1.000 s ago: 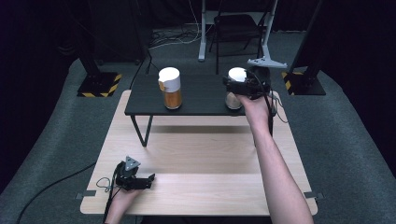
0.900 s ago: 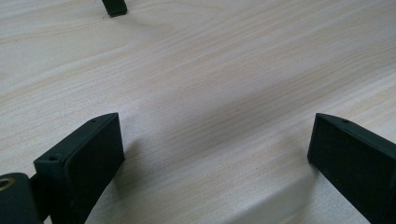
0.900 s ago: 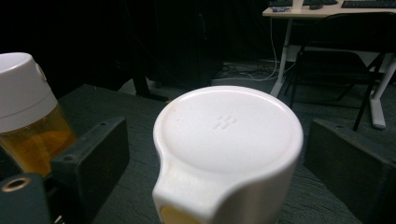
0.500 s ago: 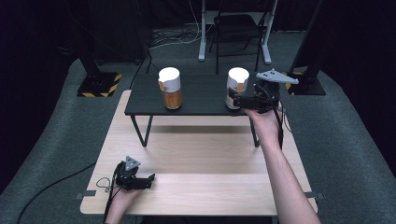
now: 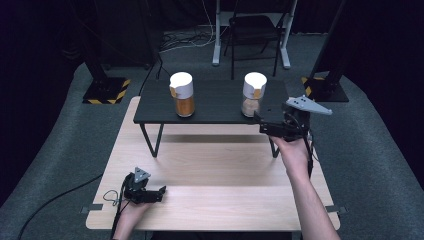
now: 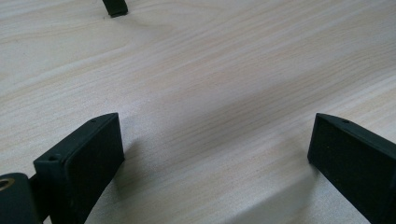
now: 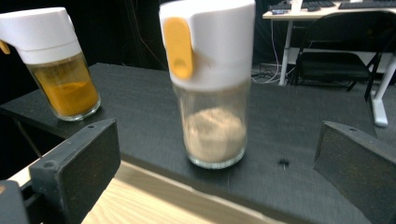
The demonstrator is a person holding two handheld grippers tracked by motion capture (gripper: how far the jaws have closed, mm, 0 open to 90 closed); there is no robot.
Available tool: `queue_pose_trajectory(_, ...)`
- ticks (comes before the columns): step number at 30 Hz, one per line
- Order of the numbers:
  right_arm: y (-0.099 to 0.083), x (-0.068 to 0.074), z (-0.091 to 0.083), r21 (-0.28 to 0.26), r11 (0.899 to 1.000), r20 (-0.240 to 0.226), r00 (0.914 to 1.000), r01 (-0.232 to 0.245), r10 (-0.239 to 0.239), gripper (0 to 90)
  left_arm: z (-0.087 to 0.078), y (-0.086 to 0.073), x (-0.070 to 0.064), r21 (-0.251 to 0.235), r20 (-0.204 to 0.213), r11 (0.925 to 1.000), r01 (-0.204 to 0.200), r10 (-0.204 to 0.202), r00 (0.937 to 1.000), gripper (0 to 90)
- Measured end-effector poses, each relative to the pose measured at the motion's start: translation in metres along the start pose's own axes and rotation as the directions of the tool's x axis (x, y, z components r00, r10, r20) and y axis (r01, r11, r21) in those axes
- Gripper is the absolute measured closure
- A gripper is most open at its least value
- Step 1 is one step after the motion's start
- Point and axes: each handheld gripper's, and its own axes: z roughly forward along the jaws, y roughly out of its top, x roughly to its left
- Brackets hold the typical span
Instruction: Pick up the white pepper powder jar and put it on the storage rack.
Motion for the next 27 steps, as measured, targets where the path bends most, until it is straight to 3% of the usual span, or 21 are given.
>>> queue_pose_trajectory(3,-0.012,-0.003,-0.008,-0.006,1.000,-0.004,0.9998,-0.017,0.017,0.0,0.000,0.000,0.000,-0.001,-0.001,1.0000,0.002,-0.002,1.0000,2.9)
queue_pose_trajectory(14,-0.048,-0.007,-0.037,-0.015,1.000,0.026,0.9997,-0.004,0.005,0.0,0.001,0.001,-0.001,-0.001,-0.003,1.0000,0.002,-0.002,1.0000,2.9)
queue_pose_trajectory(27,-0.103,-0.007,-0.045,-0.012,1.000,0.050,0.9986,0.019,-0.018,0.0,0.001,0.000,-0.001,-0.001,-0.005,1.0000,0.005,-0.005,1.0000,3.0)
